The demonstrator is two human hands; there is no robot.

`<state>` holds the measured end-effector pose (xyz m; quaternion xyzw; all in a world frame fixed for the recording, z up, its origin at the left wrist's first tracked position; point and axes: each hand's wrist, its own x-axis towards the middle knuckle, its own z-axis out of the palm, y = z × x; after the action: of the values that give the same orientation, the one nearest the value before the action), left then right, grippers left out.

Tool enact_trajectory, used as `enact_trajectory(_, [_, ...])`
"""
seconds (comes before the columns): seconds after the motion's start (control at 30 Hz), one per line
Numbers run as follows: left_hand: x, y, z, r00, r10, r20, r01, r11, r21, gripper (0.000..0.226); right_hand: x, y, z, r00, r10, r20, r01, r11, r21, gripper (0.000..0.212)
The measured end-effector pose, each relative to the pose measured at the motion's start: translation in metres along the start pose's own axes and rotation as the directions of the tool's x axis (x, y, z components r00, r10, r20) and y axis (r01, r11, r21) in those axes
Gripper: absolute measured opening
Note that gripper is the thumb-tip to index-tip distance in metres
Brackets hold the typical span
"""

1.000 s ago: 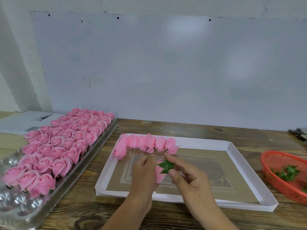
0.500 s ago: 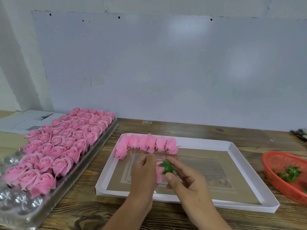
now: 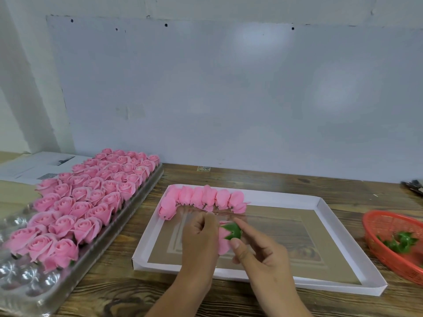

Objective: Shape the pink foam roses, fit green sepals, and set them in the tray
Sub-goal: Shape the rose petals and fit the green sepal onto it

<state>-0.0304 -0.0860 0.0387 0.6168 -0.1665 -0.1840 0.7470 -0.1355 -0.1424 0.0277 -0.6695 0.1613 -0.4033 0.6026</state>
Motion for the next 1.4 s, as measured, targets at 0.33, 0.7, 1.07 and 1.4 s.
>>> enact_trajectory(0.33, [0.002, -0.002, -0.003, 0.998, -0.025, 0.058, 0.024, 1.000, 0.016, 0.046, 0.005, 0.003, -0.011, 0.991, -0.036, 0.129, 0.053, 0.990, -0.133, 0.033])
enact_trajectory(0.7, [-0.003, -0.006, -0.002, 0.992, 0.111, 0.066, -0.117, 0.988, 0.101, 0.057, 0.008, 0.008, -0.013, 0.999, 0.018, -0.037, -0.021, 0.996, -0.085, 0.026])
enact_trajectory(1.07, [0.000, -0.008, -0.003, 0.978, 0.166, 0.128, -0.190, 0.959, 0.208, 0.058, 0.011, 0.004, -0.021, 0.997, 0.071, 0.016, -0.066, 0.976, -0.208, 0.020])
enact_trajectory(1.4, [0.000, -0.015, -0.006, 0.895, 0.348, 0.280, -0.444, 0.630, 0.637, 0.036, 0.014, 0.008, -0.029, 0.959, 0.064, 0.277, 0.141, 0.741, -0.657, 0.059])
